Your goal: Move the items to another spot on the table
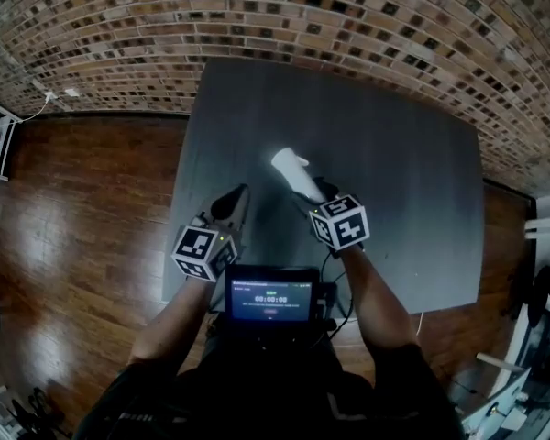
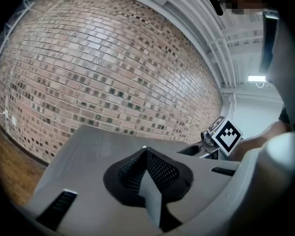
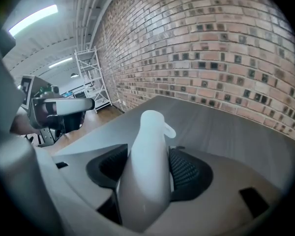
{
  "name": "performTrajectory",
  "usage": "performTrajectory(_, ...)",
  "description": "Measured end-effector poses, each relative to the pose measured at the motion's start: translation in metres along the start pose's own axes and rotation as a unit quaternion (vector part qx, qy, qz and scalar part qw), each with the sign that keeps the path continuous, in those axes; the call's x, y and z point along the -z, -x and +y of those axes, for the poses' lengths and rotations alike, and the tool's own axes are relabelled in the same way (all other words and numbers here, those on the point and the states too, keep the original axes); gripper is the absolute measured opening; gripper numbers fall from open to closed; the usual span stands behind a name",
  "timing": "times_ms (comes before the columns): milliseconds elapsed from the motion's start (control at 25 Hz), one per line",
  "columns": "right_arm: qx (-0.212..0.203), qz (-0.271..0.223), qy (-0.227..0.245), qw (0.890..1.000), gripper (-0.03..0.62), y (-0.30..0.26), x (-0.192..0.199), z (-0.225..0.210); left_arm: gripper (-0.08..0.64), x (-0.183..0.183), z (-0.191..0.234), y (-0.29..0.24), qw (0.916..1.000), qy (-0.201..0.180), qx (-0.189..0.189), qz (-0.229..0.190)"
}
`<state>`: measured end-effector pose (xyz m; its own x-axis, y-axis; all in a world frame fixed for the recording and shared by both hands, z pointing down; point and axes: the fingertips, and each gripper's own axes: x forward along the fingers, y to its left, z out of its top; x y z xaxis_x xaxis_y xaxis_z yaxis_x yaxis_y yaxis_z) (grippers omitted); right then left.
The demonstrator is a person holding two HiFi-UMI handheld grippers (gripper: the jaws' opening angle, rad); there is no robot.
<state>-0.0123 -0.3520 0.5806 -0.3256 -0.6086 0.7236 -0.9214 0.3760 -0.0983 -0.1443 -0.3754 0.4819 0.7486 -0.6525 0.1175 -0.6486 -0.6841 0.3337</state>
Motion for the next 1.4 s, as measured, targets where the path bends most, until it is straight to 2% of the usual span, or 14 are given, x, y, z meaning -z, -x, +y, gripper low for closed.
performTrajectory(320, 0.059, -0.04, -0.038, 0.997, 0.27, 0.07, 0.014, -0.027, -0.006, -0.012, -0.058, -0.014, 0.9977, -0.014, 0.065, -0.01)
performTrajectory(680, 0.121, -0.069, -0.086, 0.986, 0.27, 0.15, 0.064, -0.084, -0.006, 0.001, -0.145, -0.042, 0.9915, -0.039, 0.124, 0.002)
performTrajectory(1120, 0.16, -0.104, -0.118, 0.974, 0.27, 0.246, 0.131, -0.157, -0.006, 0.022, -0.263, -0.078, 0.9865, -0.061, 0.151, 0.008)
performTrajectory(1400, 0.19, -0.113, -0.145, 0.964, 0.27, 0.309, 0.189, -0.216, -0.006, 0.044, -0.345, -0.113, 0.9816, -0.071, 0.177, 0.013)
